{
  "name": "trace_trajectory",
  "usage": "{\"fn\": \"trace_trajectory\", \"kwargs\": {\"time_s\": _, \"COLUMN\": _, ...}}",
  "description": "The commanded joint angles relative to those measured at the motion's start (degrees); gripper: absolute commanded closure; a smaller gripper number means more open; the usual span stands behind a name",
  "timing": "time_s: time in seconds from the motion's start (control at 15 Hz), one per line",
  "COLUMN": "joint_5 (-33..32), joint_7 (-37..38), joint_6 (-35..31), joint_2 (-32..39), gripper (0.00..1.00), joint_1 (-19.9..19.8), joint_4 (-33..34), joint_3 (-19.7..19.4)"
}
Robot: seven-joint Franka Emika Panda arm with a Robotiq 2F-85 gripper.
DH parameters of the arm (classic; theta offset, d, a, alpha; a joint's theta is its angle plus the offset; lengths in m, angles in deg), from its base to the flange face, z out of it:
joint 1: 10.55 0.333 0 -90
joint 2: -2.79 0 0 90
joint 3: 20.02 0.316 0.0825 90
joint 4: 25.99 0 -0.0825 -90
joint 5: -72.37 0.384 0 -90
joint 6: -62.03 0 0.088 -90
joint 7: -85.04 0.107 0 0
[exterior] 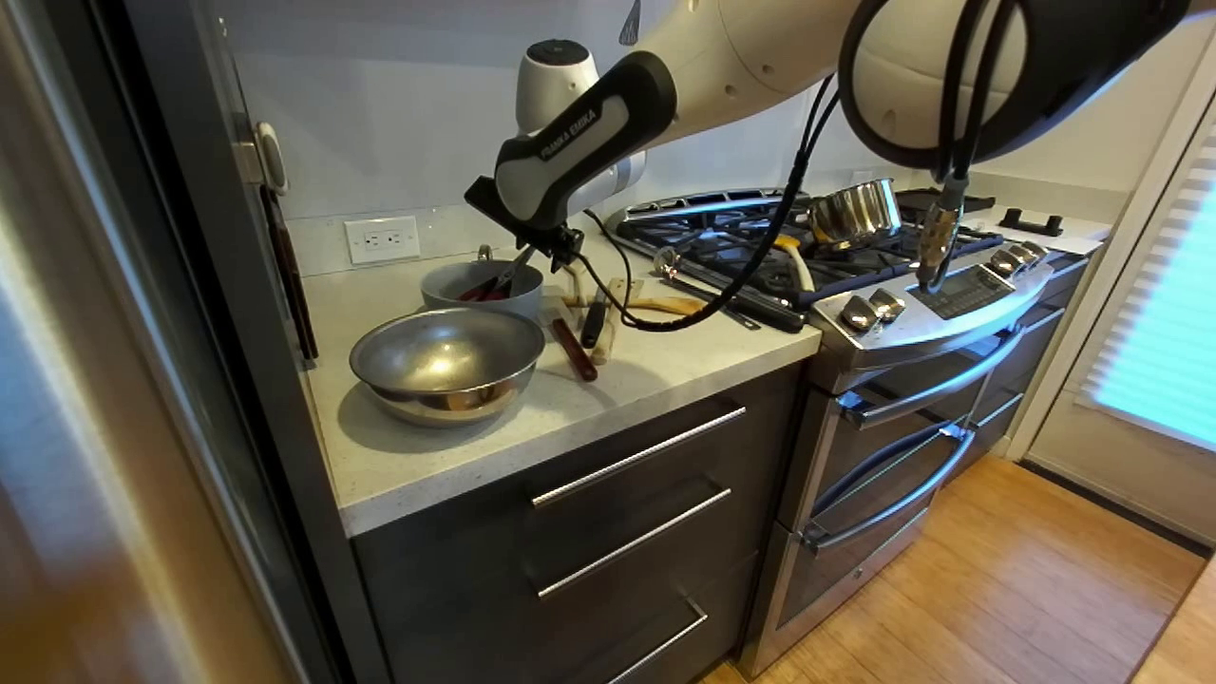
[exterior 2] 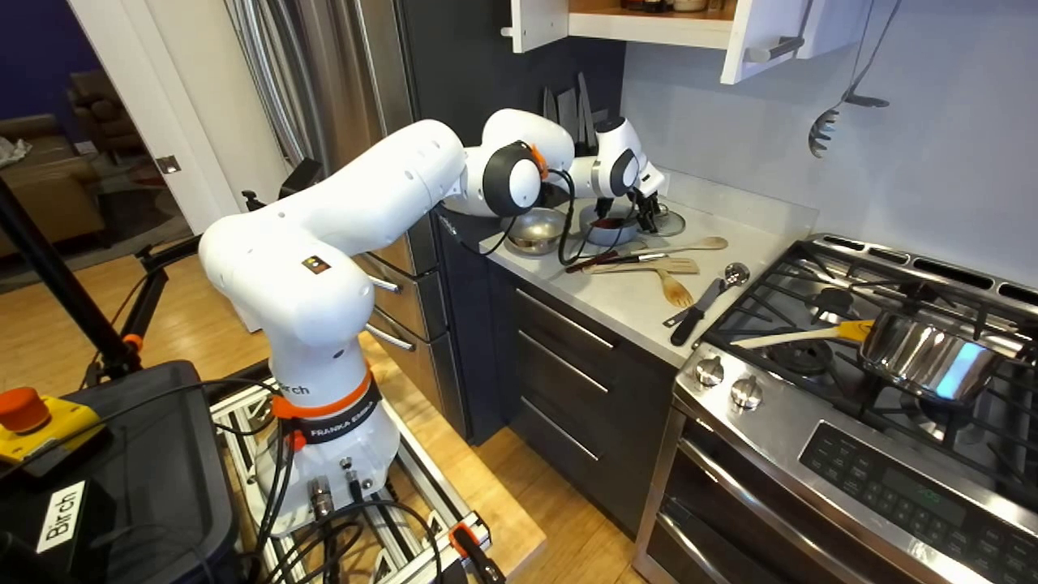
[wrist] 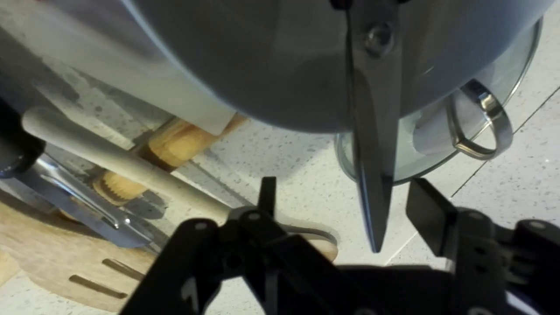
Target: Move the scissors to the silver bowl
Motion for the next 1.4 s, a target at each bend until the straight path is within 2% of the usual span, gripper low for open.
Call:
{"fn": "trace_trajectory", "kwargs": {"time_s": 0.0, "joint_5": -0.45, "joint_7": 1.35, "joint_6": -2.32, "joint_2": 3.2, "gripper": 0.55, "joint_1": -0.49, "joint_4": 4.58, "joint_3": -0.48}}
{"fn": "trace_trajectory", "kwargs": {"time_s": 0.4, "joint_5": -0.89, "joint_7": 2.86, "joint_6": -1.82, "joint_2": 1.69, "gripper": 0.99, "joint_1": 0.26, "joint_4": 5.19, "joint_3": -1.76}}
{"fn": "trace_trajectory", "kwargs": {"time_s": 0.67, "joint_5": -0.01, "joint_7": 4.14, "joint_6": -1.99, "joint_2": -0.2, "gripper": 0.97, "joint_1": 0.28, "joint_4": 4.41, "joint_3": -3.18}}
{"fn": "trace_trajectory", "kwargs": {"time_s": 0.87, "joint_5": 1.02, "joint_7": 3.88, "joint_6": -2.17, "joint_2": -2.24, "gripper": 0.97, "joint_1": -0.36, "joint_4": 3.73, "joint_3": -2.25}}
{"fn": "trace_trajectory", "kwargs": {"time_s": 1.07, "joint_5": 3.86, "joint_7": -0.78, "joint_6": -2.9, "joint_2": -5.14, "gripper": 0.97, "joint_1": -2.23, "joint_4": 2.32, "joint_3": 2.63}}
{"fn": "trace_trajectory", "kwargs": {"time_s": 1.33, "joint_5": 8.09, "joint_7": -15.66, "joint_6": -2.65, "joint_2": -9.55, "gripper": 0.97, "joint_1": -3.83, "joint_4": -0.79, "joint_3": 14.09}}
